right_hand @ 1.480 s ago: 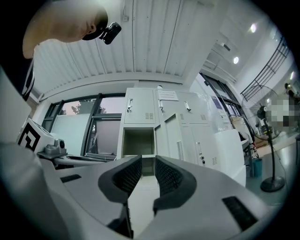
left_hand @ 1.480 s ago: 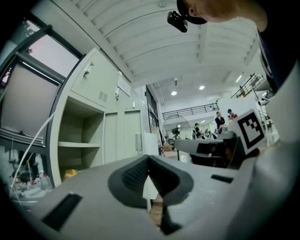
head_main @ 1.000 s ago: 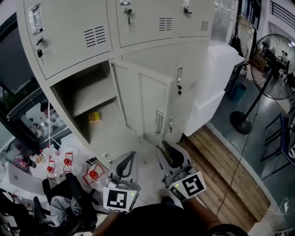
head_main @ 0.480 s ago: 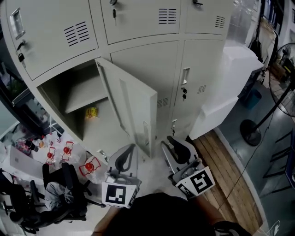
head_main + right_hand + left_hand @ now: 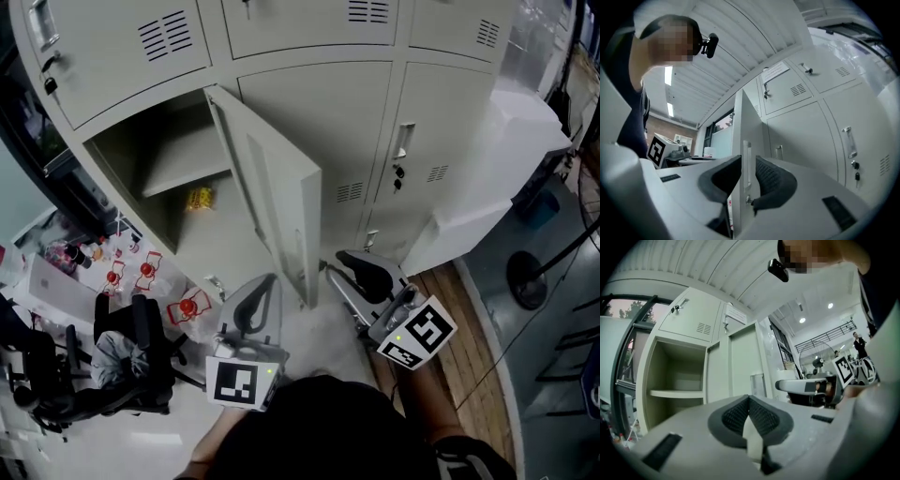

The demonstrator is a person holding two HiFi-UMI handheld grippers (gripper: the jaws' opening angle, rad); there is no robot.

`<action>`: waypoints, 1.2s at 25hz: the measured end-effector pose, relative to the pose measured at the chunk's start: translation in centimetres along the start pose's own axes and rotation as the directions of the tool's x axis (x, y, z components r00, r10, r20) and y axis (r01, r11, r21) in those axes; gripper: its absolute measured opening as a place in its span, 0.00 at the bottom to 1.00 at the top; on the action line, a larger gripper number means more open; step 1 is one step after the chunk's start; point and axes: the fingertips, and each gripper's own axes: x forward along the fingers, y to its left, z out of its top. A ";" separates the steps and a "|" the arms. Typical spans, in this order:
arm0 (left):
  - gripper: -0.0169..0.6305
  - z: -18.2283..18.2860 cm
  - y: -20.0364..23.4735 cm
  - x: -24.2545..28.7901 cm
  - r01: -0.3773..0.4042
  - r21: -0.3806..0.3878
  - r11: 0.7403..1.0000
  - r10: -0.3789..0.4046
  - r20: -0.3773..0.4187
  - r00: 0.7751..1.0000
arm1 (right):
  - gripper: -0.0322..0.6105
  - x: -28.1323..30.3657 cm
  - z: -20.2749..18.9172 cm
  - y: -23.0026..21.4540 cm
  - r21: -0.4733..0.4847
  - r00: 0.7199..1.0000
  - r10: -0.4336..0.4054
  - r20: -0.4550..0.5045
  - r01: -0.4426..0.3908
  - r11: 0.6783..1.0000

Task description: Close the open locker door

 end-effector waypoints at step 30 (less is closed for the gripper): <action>0.03 -0.6 0.9 -2.4 -0.085 0.026 0.996 0.087 -0.058 0.995 | 0.21 4.5 -2.2 7.1 0.045 0.944 0.321 -0.074 -0.319 0.947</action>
